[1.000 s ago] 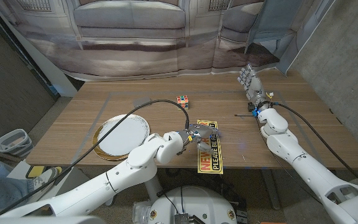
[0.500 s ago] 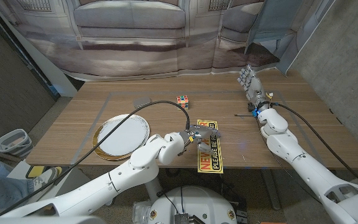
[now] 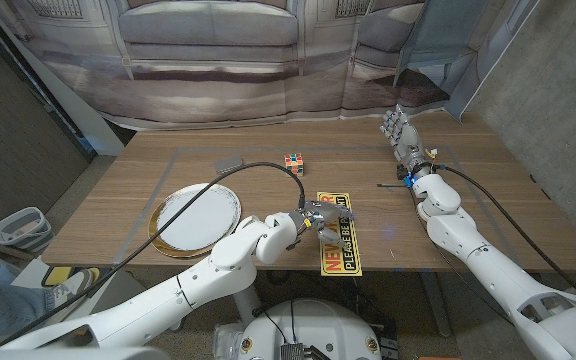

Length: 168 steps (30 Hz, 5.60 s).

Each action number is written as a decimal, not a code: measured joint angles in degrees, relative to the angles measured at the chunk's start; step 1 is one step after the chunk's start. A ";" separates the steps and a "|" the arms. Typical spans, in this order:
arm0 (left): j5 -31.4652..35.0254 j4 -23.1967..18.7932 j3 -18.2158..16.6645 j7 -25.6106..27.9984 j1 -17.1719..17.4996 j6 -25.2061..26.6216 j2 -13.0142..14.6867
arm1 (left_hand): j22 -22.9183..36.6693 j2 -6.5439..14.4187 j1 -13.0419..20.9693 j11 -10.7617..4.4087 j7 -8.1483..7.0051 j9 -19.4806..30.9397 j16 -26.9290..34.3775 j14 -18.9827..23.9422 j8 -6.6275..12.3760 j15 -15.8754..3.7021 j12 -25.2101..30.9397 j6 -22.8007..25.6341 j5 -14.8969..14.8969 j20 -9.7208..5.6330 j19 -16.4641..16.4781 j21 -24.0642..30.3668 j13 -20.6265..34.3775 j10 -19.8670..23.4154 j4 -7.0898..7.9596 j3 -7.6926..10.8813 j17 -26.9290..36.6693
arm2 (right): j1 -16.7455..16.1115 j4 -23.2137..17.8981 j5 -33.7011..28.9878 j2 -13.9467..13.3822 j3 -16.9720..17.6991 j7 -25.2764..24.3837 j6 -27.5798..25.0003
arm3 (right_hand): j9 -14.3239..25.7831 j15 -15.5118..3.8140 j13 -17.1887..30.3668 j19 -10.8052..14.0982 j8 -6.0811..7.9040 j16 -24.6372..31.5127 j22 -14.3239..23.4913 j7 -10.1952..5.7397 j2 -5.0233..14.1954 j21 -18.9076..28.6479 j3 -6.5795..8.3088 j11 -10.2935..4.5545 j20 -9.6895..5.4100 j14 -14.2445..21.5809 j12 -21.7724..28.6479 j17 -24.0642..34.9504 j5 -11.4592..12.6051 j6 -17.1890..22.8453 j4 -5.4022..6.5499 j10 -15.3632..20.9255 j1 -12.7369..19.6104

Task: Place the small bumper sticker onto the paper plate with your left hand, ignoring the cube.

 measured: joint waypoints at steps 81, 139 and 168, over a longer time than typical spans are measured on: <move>-4.55 -2.20 -3.83 14.33 3.72 2.03 2.26 | 0.30 13.64 19.20 -1.22 1.94 0.83 3.80 24.36 2.43 -0.62 1.98 14.42 -12.28 -4.71 28.43 8.88 0.28 18.00 -0.38 8.93 1.75 | -0.58 -2.76 -1.22 -0.02 -0.41 -2.02 -0.46 | 0.00 -0.31 0.00 0.00 0.00 0.00 0.00 0.00 0.38 -0.22 -0.32 0.00 0.00 0.31 0.00 0.00 0.00 0.00 -0.31 0.00 0.38; -9.42 -7.36 -8.22 14.55 4.23 1.25 5.76 | 0.29 12.59 20.25 -1.23 2.03 0.81 3.32 25.43 2.16 -0.55 1.04 14.91 -12.50 -5.00 28.72 9.33 0.27 18.61 -0.38 9.39 2.28 | -0.71 -3.19 -1.22 -0.02 0.30 -2.38 0.72 | 0.00 -0.19 0.00 0.00 0.00 0.00 0.00 0.00 0.61 -0.44 -0.55 0.00 0.00 0.42 0.00 0.00 -0.26 0.00 -0.55 0.00 0.61; -10.35 -10.12 -10.18 14.53 5.69 1.70 7.15 | 0.28 12.59 20.25 -1.23 1.72 0.80 3.31 25.43 1.72 -0.55 0.61 15.23 -12.50 -5.00 28.71 9.77 0.27 18.61 -0.38 9.38 2.54 | -1.64 -4.75 -1.23 -0.75 0.58 -2.69 0.33 | 0.00 -0.19 0.00 0.00 0.00 0.00 0.00 0.00 0.61 -0.44 -0.79 0.00 0.00 0.41 0.00 0.00 -0.22 0.00 -0.79 0.00 0.61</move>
